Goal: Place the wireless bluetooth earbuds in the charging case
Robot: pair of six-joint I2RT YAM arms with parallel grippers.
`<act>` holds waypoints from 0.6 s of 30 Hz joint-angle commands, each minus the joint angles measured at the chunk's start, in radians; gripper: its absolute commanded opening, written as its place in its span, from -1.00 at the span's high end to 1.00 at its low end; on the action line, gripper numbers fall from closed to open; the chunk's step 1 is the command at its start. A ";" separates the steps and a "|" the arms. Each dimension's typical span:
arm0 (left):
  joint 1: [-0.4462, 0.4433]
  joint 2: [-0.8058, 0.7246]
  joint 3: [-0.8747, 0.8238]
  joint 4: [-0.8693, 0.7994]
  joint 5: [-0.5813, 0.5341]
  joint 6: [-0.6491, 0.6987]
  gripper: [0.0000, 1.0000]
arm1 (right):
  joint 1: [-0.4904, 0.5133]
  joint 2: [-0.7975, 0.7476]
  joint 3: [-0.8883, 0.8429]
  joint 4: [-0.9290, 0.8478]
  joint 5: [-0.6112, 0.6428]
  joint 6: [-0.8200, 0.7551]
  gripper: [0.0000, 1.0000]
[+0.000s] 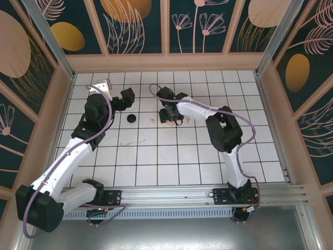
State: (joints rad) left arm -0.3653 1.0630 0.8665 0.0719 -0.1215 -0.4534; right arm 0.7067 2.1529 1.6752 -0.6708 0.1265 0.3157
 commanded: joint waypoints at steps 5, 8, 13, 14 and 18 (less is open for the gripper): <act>0.002 -0.045 0.012 -0.020 -0.110 -0.072 -0.98 | -0.015 0.045 0.039 -0.040 0.001 -0.030 -0.35; 0.001 -0.044 0.001 -0.021 -0.117 -0.064 -0.97 | -0.026 0.053 0.039 -0.034 -0.005 -0.035 -0.34; 0.002 -0.078 -0.061 0.053 -0.093 -0.051 -0.98 | -0.041 0.060 0.041 -0.021 -0.031 -0.035 -0.30; 0.002 -0.077 -0.065 0.055 -0.099 -0.051 -0.98 | -0.042 0.061 0.041 -0.020 -0.037 -0.035 -0.29; 0.001 -0.064 -0.060 0.049 -0.104 -0.051 -0.97 | -0.040 0.062 0.032 -0.007 -0.061 -0.021 -0.27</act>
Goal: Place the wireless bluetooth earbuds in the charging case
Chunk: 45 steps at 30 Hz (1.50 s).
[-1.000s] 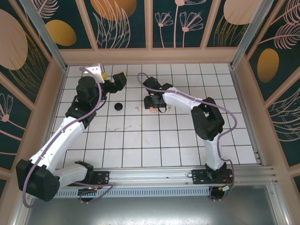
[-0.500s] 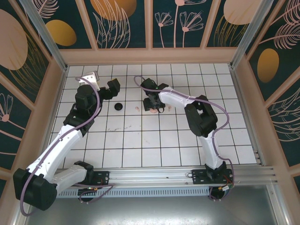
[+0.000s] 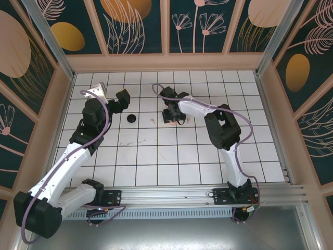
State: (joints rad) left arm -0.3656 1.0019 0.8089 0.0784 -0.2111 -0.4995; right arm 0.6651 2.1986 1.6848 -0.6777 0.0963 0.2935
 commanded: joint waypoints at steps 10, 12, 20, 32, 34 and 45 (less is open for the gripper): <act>0.002 0.022 -0.013 0.068 -0.008 -0.017 -0.97 | 0.010 0.040 0.015 -0.018 -0.028 0.123 -0.25; 0.002 0.029 -0.010 0.069 -0.005 -0.020 -0.97 | 0.009 0.050 0.019 -0.030 -0.015 0.155 -0.24; 0.002 0.055 -0.001 0.078 0.004 -0.029 -0.97 | 0.014 0.067 0.030 -0.057 0.017 0.240 -0.24; 0.002 0.090 0.009 0.081 0.038 -0.033 -0.98 | 0.035 0.071 0.058 -0.117 0.067 0.320 -0.25; 0.002 0.094 0.010 0.083 0.039 -0.031 -0.98 | 0.036 0.075 0.059 -0.123 0.078 0.324 -0.24; 0.002 0.122 -0.021 0.132 0.070 -0.042 -0.97 | 0.049 0.070 0.032 -0.093 0.063 0.346 -0.10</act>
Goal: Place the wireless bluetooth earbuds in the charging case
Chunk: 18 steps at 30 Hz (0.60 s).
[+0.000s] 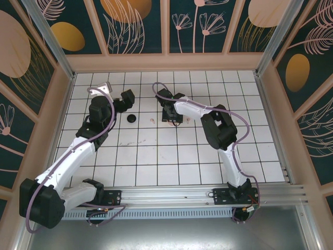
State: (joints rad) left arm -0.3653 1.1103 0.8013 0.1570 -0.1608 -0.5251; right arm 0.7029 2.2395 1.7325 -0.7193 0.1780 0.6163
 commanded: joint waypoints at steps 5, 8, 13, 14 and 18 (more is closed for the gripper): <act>0.001 0.042 -0.034 0.070 0.038 -0.048 -0.97 | 0.017 -0.015 -0.051 -0.006 -0.047 0.041 0.12; 0.002 0.061 -0.065 0.118 0.082 -0.067 -0.97 | 0.016 -0.058 -0.081 0.019 -0.055 0.055 0.17; 0.002 0.088 -0.166 0.277 0.205 -0.095 -0.95 | 0.008 -0.150 -0.125 0.059 -0.068 0.069 0.17; 0.002 0.093 -0.186 0.307 0.227 -0.102 -0.94 | 0.005 -0.165 -0.131 0.065 -0.070 0.072 0.17; 0.001 0.121 -0.279 0.499 0.343 -0.133 -0.90 | -0.022 -0.229 -0.150 0.096 -0.102 0.085 0.17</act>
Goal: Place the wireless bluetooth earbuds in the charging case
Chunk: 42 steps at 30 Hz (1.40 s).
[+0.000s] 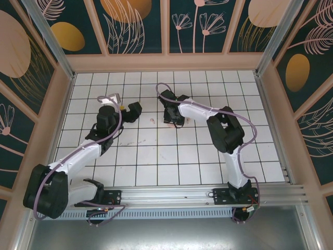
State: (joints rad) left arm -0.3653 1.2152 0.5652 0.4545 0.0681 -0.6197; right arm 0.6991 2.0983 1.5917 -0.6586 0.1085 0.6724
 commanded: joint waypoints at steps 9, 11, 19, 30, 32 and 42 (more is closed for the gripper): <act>-0.010 0.206 -0.120 0.615 0.286 -0.201 -0.75 | -0.084 -0.183 0.036 0.109 -0.135 0.140 0.18; -0.024 0.258 -0.131 0.712 0.275 -0.244 -0.70 | -0.088 -0.189 0.049 0.123 -0.152 0.176 0.17; -0.138 0.438 -0.068 0.876 0.201 -0.277 -0.46 | -0.084 -0.210 0.041 0.210 -0.216 0.348 0.18; -0.171 0.632 -0.007 1.080 0.182 -0.370 -0.02 | -0.073 -0.219 0.020 0.250 -0.234 0.407 0.19; -0.172 0.647 0.003 1.087 0.181 -0.374 -0.03 | -0.069 -0.224 0.015 0.254 -0.233 0.410 0.19; -0.182 0.702 0.072 1.078 0.185 -0.376 -0.04 | -0.050 -0.231 0.020 0.258 -0.233 0.414 0.20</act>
State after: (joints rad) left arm -0.5423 1.8961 0.6071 1.4738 0.2539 -0.9825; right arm 0.6357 1.9308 1.6196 -0.4221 -0.1143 1.0763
